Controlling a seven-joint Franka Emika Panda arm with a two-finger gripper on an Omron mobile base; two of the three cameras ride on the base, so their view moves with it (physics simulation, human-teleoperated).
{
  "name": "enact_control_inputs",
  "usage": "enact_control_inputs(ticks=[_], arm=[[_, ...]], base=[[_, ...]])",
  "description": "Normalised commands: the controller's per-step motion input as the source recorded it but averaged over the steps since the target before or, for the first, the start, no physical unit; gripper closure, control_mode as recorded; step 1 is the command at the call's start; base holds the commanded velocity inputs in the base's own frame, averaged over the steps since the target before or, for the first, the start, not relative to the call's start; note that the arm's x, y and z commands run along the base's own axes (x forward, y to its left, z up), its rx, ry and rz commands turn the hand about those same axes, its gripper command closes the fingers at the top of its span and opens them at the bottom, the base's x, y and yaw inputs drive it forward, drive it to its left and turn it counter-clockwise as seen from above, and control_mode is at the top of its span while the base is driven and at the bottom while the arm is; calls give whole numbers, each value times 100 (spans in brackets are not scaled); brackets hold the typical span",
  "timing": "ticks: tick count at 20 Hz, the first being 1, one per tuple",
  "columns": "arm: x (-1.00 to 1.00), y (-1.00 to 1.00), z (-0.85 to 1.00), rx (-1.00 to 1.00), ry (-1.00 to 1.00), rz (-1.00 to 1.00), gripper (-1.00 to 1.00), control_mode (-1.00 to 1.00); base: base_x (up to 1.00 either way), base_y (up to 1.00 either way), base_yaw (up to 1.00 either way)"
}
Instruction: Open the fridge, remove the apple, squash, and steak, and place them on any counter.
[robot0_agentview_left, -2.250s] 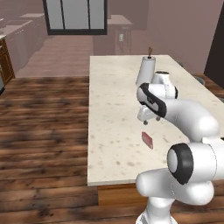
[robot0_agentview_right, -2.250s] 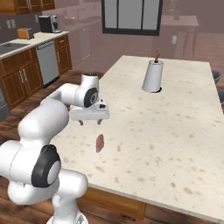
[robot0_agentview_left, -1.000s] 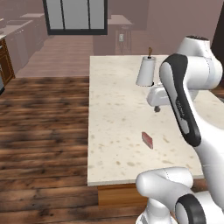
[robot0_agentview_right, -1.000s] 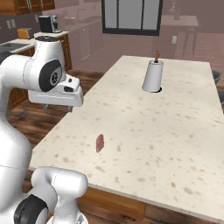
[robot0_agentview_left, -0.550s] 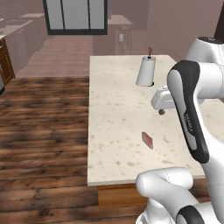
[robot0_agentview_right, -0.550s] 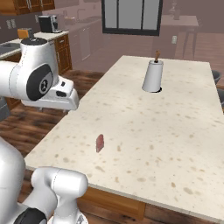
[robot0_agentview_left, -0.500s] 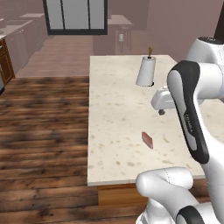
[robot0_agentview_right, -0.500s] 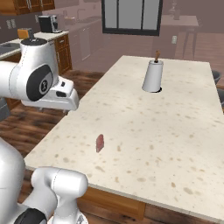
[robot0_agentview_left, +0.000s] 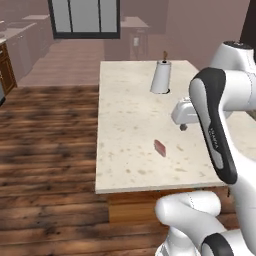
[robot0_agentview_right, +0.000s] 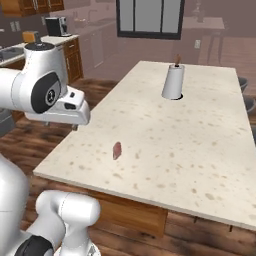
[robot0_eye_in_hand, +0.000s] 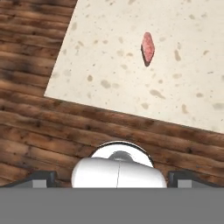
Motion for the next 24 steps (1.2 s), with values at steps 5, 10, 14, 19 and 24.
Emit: enact_control_inputs(ticks=[5,10,14,19,24], arm=[[0,0,0,0,0,0,-100,100],[0,0,0,0,0,0,-100,100],[0,0,0,0,0,0,-100,100],[0,0,0,0,0,0,-100,100],[0,0,0,0,0,0,-100,100]], base=[[-100,-65,-9],[-100,-60,-7],[-100,-31,-1],[-67,0,0],[-10,13,12]])
